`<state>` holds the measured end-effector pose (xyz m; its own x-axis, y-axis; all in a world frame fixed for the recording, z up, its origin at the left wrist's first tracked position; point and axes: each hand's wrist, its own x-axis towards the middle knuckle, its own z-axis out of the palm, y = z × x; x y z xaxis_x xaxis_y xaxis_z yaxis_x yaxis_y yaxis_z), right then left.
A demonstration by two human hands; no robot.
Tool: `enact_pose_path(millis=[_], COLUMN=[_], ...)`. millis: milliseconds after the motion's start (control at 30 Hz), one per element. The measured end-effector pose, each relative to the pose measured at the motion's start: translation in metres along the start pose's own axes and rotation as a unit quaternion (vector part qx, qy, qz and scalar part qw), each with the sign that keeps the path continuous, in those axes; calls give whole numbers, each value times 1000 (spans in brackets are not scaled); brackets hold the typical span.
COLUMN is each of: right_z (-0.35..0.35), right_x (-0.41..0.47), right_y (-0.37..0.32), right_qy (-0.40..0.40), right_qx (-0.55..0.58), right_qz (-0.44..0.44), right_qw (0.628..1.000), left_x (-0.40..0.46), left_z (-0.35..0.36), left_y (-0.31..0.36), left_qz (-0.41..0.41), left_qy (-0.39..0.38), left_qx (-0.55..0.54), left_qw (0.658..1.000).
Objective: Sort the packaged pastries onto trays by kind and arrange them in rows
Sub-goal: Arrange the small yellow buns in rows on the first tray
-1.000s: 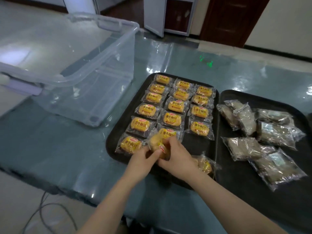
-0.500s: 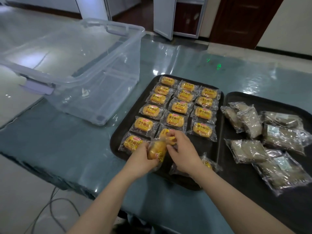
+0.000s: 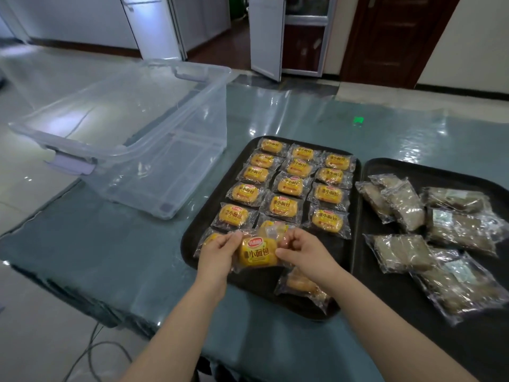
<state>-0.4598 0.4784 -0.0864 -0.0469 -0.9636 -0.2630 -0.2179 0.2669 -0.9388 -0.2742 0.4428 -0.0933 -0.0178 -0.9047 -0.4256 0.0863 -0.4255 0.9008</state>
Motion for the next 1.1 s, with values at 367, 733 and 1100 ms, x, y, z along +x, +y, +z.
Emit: enact_pose_path(millis=[367, 733, 1100], right_z=[-5, 14, 35], right_x=[-7, 1, 10], right_y=[13, 34, 43], right_qy=[84, 118, 50], right_qx=[100, -68, -453], right_qz=[68, 50, -87], right_qw=[989, 989, 886], left_x=[-3, 8, 31], left_z=[-3, -17, -40], left_y=[-12, -31, -43], left_qz=[27, 44, 156], left_qy=[-75, -24, -57], left_qx=[100, 145, 461], left_qw=[992, 988, 872])
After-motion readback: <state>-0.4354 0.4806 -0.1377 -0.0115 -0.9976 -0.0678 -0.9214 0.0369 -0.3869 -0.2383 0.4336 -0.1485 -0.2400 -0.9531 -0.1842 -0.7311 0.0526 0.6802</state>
